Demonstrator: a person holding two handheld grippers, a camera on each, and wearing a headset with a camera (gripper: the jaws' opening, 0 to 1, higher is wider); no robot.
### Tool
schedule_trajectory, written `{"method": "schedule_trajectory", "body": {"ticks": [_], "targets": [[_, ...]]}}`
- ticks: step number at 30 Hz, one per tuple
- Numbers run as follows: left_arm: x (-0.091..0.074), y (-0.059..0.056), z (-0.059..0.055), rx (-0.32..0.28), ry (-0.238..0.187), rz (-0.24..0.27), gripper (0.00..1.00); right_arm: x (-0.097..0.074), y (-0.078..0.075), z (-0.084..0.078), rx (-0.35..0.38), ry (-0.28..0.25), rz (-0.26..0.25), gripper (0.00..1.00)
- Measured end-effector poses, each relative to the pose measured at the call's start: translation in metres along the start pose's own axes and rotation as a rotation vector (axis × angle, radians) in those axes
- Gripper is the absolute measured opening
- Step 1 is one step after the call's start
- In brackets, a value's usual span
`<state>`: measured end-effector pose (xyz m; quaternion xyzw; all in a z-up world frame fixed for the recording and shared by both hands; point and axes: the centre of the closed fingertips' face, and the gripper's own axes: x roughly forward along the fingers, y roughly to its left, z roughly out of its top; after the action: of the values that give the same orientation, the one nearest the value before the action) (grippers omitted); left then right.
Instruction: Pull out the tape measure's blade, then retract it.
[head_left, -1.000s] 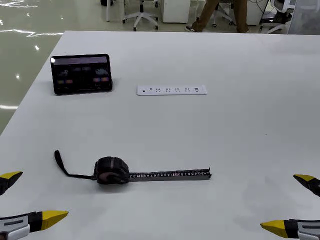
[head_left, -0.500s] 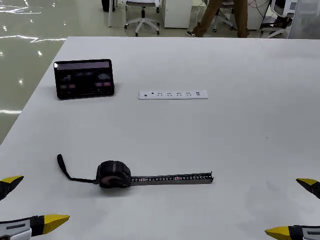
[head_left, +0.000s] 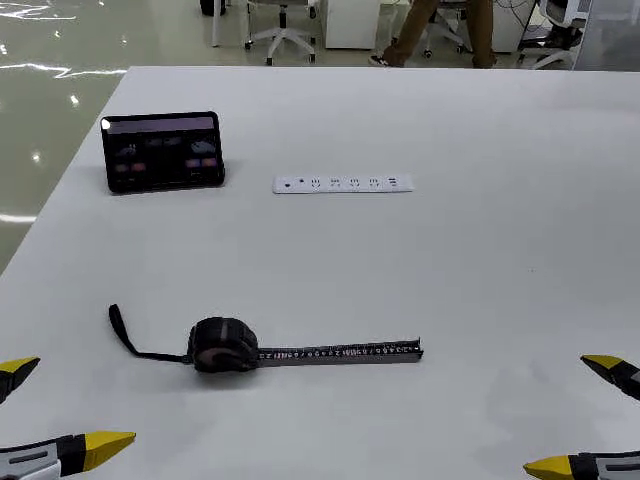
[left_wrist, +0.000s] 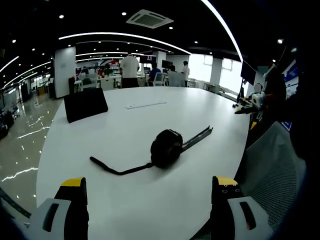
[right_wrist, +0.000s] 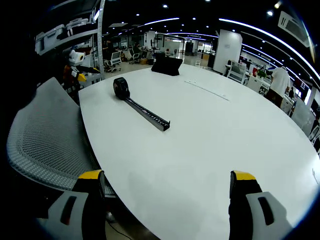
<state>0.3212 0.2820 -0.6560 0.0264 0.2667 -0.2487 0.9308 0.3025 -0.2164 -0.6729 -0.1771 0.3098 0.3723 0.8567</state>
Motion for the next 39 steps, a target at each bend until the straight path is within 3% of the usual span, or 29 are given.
{"method": "schedule_trajectory", "body": {"ticks": [8, 12, 17, 21, 28, 33, 36, 39], "targets": [[0.03, -0.014, 0.024, -0.038, -0.013, 0.044, 1.0, 0.001, -0.006, 0.019, -0.052, 0.005, 0.03, 1.0], [0.048, -0.025, 0.036, -0.04, -0.013, 0.056, 1.0, 0.014, -0.004, 0.026, -0.111, 0.036, 0.08, 0.98], [0.069, -0.03, 0.042, -0.045, 0.014, 0.085, 1.0, 0.031, -0.002, 0.036, -0.154, 0.067, 0.126, 0.98], [0.081, -0.03, 0.045, -0.075, 0.025, 0.122, 1.0, 0.045, 0.0, 0.045, -0.194, 0.083, 0.163, 0.97], [0.102, -0.037, 0.05, -0.098, 0.007, 0.187, 1.0, 0.065, -0.006, 0.058, -0.271, 0.122, 0.215, 0.95], [0.118, -0.04, 0.046, -0.097, 0.005, 0.229, 1.0, 0.082, -0.011, 0.07, -0.309, 0.141, 0.241, 0.92], [0.126, -0.035, 0.043, -0.093, -0.002, 0.257, 0.98, 0.093, -0.009, 0.077, -0.329, 0.146, 0.259, 0.91], [0.13, -0.035, 0.041, -0.133, -0.014, 0.279, 0.98, 0.103, -0.006, 0.08, -0.374, 0.168, 0.283, 0.91]]}}
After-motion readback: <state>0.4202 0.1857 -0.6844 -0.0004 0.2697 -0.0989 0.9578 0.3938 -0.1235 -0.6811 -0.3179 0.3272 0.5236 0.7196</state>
